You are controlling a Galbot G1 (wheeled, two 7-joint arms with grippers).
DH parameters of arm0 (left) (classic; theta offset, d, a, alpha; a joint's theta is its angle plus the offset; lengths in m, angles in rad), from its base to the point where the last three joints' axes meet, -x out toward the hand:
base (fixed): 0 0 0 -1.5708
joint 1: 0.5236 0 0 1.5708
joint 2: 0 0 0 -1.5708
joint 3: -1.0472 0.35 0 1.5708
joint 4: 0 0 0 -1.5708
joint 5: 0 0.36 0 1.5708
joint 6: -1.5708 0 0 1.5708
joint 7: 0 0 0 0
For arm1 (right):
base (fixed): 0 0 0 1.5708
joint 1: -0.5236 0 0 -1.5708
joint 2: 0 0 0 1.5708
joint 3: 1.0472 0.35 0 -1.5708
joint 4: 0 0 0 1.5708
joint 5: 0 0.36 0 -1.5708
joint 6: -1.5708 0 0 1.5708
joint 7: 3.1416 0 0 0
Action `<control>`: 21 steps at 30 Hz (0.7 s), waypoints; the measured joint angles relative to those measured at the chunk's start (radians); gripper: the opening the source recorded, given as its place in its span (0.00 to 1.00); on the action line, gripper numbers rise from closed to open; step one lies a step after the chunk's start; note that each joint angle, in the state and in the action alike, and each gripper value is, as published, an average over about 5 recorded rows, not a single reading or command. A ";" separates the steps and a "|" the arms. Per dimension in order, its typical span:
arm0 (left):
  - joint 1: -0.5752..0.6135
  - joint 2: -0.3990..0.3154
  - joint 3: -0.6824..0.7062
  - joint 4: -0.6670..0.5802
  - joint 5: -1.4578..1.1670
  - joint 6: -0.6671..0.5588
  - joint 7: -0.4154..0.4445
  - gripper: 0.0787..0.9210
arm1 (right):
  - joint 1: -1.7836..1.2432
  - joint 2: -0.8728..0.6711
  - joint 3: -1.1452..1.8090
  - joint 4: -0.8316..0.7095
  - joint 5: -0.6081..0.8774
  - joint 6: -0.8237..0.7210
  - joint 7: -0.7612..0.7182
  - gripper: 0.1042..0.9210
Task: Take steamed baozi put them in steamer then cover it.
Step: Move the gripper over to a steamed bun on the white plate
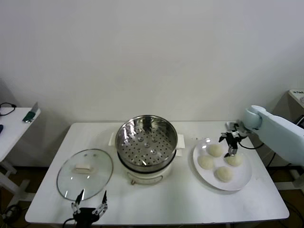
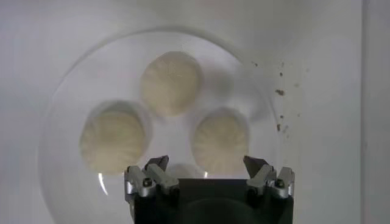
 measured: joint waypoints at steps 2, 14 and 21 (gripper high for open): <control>0.000 0.000 0.000 0.001 0.000 -0.002 0.000 0.88 | -0.004 0.027 0.000 -0.033 -0.016 0.005 0.000 0.88; -0.004 0.002 -0.001 0.008 -0.004 -0.004 0.000 0.88 | -0.041 0.117 0.041 -0.157 -0.087 0.027 0.013 0.79; -0.005 0.004 0.002 0.009 -0.003 -0.009 -0.002 0.88 | -0.050 0.126 0.058 -0.163 -0.090 0.035 0.024 0.65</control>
